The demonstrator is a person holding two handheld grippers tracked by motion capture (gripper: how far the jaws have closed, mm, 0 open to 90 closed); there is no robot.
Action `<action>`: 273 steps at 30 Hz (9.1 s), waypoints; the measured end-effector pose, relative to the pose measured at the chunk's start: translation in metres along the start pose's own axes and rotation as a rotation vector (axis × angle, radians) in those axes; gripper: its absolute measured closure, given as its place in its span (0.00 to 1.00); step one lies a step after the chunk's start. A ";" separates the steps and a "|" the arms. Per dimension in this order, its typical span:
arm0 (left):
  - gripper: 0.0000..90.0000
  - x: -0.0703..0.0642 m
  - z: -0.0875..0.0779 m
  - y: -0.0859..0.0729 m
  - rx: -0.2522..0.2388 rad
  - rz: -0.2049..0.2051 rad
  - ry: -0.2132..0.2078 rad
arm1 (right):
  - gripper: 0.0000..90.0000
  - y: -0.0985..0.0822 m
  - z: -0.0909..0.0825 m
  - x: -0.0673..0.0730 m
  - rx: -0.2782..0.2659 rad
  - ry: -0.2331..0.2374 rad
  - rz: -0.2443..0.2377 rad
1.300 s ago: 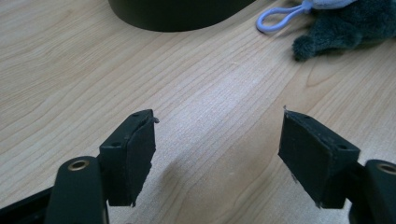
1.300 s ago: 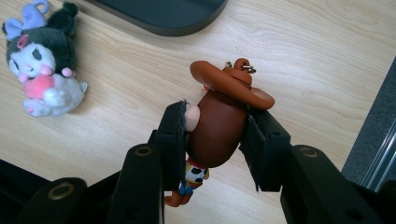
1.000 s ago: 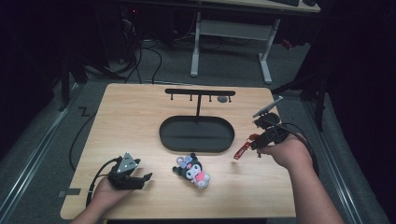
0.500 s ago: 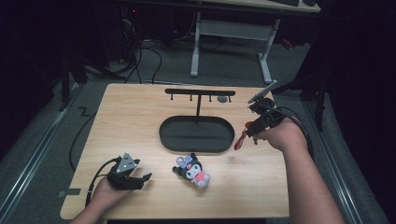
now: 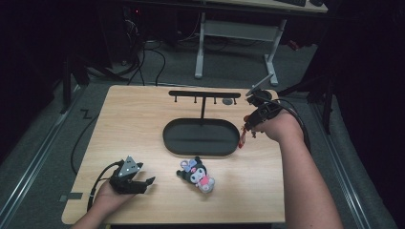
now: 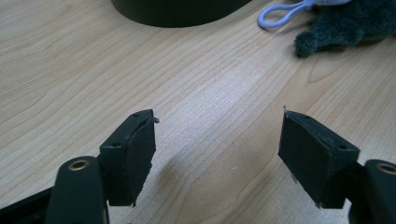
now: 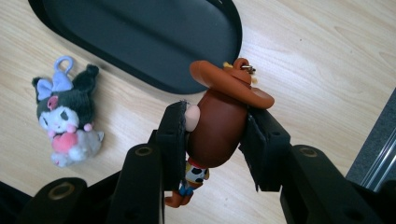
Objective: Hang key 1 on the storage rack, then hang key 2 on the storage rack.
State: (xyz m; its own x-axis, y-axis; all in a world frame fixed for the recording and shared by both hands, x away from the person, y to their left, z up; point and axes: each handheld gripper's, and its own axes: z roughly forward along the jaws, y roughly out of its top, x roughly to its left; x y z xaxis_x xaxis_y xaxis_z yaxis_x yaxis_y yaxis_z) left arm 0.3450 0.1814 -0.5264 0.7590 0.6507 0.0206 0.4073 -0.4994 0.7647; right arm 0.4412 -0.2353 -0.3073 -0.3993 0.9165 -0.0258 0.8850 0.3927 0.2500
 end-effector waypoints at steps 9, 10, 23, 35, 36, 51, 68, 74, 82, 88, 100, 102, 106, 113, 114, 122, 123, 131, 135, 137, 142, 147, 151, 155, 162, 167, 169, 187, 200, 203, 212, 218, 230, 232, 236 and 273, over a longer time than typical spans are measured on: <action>0.31 0.001 0.000 0.000 -0.002 -0.002 0.001 | 0.69 0.018 0.004 -0.003 -0.025 0.002 0.008; 0.31 0.001 0.000 0.000 -0.002 -0.002 0.001 | 0.69 0.018 0.004 -0.003 -0.025 0.002 0.008; 0.31 0.002 -0.001 -0.001 -0.004 -0.005 0.000 | 0.69 0.039 0.000 -0.009 -0.057 0.010 0.035; 0.31 0.002 -0.002 -0.001 -0.004 -0.009 -0.004 | 0.69 0.057 0.000 -0.006 -0.079 0.015 0.040; 0.31 0.003 -0.002 -0.001 -0.003 -0.008 -0.004 | 0.69 0.059 -0.001 -0.005 -0.080 0.017 0.041; 0.31 0.003 -0.003 -0.001 -0.003 -0.007 -0.004 | 0.69 0.071 0.001 -0.005 -0.101 0.020 0.051; 0.32 0.002 -0.002 -0.002 -0.005 -0.004 -0.003 | 0.69 0.051 0.027 -0.023 -0.076 0.028 0.108; 0.32 0.001 -0.001 -0.002 0.001 -0.004 -0.003 | 0.69 0.042 0.048 -0.026 -0.056 0.043 0.124; 0.32 0.001 0.000 -0.002 0.009 0.002 -0.004 | 0.68 0.030 0.082 -0.029 -0.063 0.092 0.144; 0.32 0.001 0.000 -0.002 0.010 0.003 -0.005 | 0.56 0.028 0.090 -0.028 -0.085 0.092 0.156; 0.33 -0.003 0.003 0.000 0.017 0.013 -0.025 | 0.48 -0.029 0.094 -0.029 -0.134 0.082 0.158; 0.33 -0.004 0.004 0.001 0.022 0.013 -0.031 | 0.47 -0.045 0.097 -0.026 -0.165 0.077 0.150; 0.35 -0.007 0.006 0.003 0.033 0.012 -0.046 | 0.45 -0.078 0.104 -0.016 -0.257 0.064 0.116; 0.37 -0.013 0.007 0.004 0.034 0.001 -0.071 | 0.45 -0.130 0.132 0.008 -0.422 0.060 0.095; 0.37 -0.014 0.007 0.005 0.030 -0.003 -0.074 | 0.45 -0.138 0.137 0.011 -0.448 0.059 0.086; 0.38 -0.026 0.008 0.008 0.017 0.007 -0.103 | 0.49 -0.203 0.152 0.047 -0.635 0.005 0.014; 0.38 -0.028 0.009 0.009 0.016 0.009 -0.108 | 0.50 -0.205 0.150 0.050 -0.626 -0.010 -0.009; 0.71 -0.046 0.007 0.033 -0.093 -0.002 -0.102 | 0.59 -0.209 0.150 0.041 -0.665 0.039 0.087; 0.96 -0.060 0.024 0.049 -0.062 0.019 -0.071 | 0.59 -0.207 0.150 0.044 -0.666 0.042 0.071; 0.98 -0.067 0.038 0.055 -0.033 0.015 -0.068 | 0.60 -0.207 0.149 0.044 -0.671 0.050 0.073; 0.98 -0.085 0.065 0.064 -0.016 -0.002 -0.076 | 0.60 -0.210 0.146 0.042 -0.683 0.062 0.079; 0.98 -0.108 0.083 0.084 -0.008 0.036 -0.098 | 0.60 -0.212 0.147 0.036 -0.683 0.064 0.092; 0.97 -0.123 0.092 0.095 -0.009 0.056 -0.116 | 0.60 -0.215 0.147 0.029 -0.683 0.071 0.116; 0.91 -0.131 0.078 0.090 -0.040 0.070 -0.148 | 0.61 -0.218 0.146 0.022 -0.693 0.079 0.142; 0.96 -0.160 0.088 0.086 0.016 0.144 -0.181 | 0.61 -0.218 0.145 0.022 -0.693 0.076 0.148; 0.95 -0.167 0.096 0.096 0.013 0.149 -0.200 | 0.61 -0.219 0.145 0.022 -0.694 0.069 0.149; 0.94 -0.165 0.093 0.092 0.015 0.153 -0.201 | 0.61 -0.219 0.146 0.019 -0.689 0.069 0.152; 0.41 -0.014 -0.002 0.012 -0.027 0.005 0.123 | 0.60 -0.216 0.155 0.015 -0.631 0.023 0.151; 0.30 -0.004 -0.006 0.006 -0.046 -0.020 0.108 | 0.55 -0.203 0.158 0.021 -0.569 -0.016 0.119; 0.30 -0.003 -0.009 0.006 -0.061 -0.028 0.108 | 0.55 -0.198 0.160 0.025 -0.549 -0.034 0.093; 0.30 0.002 -0.011 0.004 -0.070 -0.048 0.093 | 0.53 -0.184 0.155 0.031 -0.466 -0.046 0.085; 0.30 0.001 -0.010 0.003 -0.071 -0.046 0.074 | 0.52 -0.181 0.153 0.034 -0.387 -0.034 0.093; 0.30 -0.005 -0.004 0.005 -0.063 -0.014 0.046 | 0.47 -0.178 0.148 0.034 -0.232 -0.026 0.082; 0.30 -0.006 -0.003 0.006 -0.060 -0.007 0.039 | 0.46 -0.177 0.146 0.035 -0.210 -0.028 0.073; 0.30 -0.009 -0.002 0.008 -0.054 0.008 0.038 | 0.46 -0.174 0.143 0.036 -0.167 -0.032 0.061; 0.27 -0.012 0.004 0.011 -0.035 0.017 0.025 | 0.38 -0.147 0.115 0.041 0.091 0.010 -0.032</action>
State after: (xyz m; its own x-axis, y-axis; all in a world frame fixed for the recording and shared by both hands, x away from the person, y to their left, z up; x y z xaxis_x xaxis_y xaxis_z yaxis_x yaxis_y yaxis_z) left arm 0.3418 0.1659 -0.5208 0.7528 0.6564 0.0492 0.3760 -0.4902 0.7863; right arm 0.3226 -0.2460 -0.4567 -0.4296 0.9027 -0.0224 0.8898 0.4274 0.1600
